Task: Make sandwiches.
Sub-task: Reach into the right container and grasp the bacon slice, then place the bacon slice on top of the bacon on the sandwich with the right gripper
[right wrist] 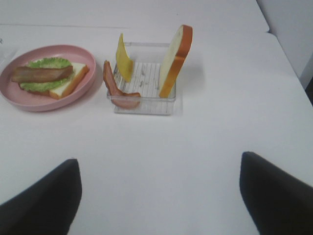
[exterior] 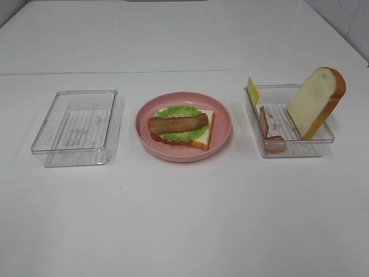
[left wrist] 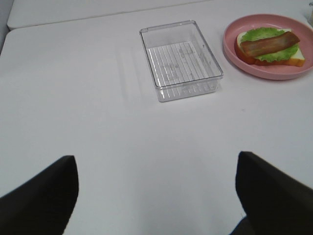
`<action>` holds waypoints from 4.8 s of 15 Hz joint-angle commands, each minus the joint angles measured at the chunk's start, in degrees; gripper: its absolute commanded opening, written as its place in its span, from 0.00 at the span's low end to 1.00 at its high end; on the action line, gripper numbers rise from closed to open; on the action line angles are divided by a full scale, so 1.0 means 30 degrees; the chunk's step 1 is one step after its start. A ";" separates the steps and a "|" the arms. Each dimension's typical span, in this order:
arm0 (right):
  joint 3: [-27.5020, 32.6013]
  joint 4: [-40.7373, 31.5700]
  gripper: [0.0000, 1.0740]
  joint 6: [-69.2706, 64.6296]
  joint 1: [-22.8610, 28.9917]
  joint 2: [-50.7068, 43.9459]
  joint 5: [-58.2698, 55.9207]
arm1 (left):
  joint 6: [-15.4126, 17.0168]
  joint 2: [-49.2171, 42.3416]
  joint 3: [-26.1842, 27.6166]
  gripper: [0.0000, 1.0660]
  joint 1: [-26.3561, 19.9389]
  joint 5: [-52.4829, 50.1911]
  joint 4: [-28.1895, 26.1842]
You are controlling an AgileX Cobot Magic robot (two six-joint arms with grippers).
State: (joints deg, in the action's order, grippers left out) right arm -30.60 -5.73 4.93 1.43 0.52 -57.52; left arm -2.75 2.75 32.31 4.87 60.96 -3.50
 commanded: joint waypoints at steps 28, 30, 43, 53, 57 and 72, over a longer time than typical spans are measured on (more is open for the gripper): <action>-1.9099 -0.2617 0.69 -0.0325 0.4240 3.5600 -0.2502 | -0.0497 -0.1413 -0.1203 0.78 -0.0019 -0.0439 -0.0115; -1.9767 -0.2731 0.64 -0.0516 0.4278 3.7147 -0.2502 | -0.0497 -0.1413 -0.1203 0.78 -0.0019 -0.0439 -0.0115; -1.9977 -0.2349 0.38 -0.0516 0.4278 3.9725 -0.0840 | -0.0497 -0.1413 -0.1203 0.78 -0.0019 -0.0439 -0.0115; -1.9996 -0.2349 0.00 -0.0516 0.4278 3.7853 -0.1280 | -0.0497 -0.1413 -0.1203 0.78 -0.0019 -0.0439 -0.0115; -1.9996 -0.3266 0.00 -0.0458 0.4278 3.5619 -0.2101 | -0.0497 -0.1413 -0.1203 0.78 -0.0019 -0.0439 -0.0115; -1.9996 -2.1085 0.00 0.8270 0.6589 3.9152 0.5539 | -0.0497 -0.1413 -0.1203 0.78 -0.0019 -0.0439 -0.0115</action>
State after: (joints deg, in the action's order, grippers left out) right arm -90.13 -66.92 28.19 20.80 117.46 -41.88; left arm -4.18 -0.34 28.99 4.87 60.05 -3.55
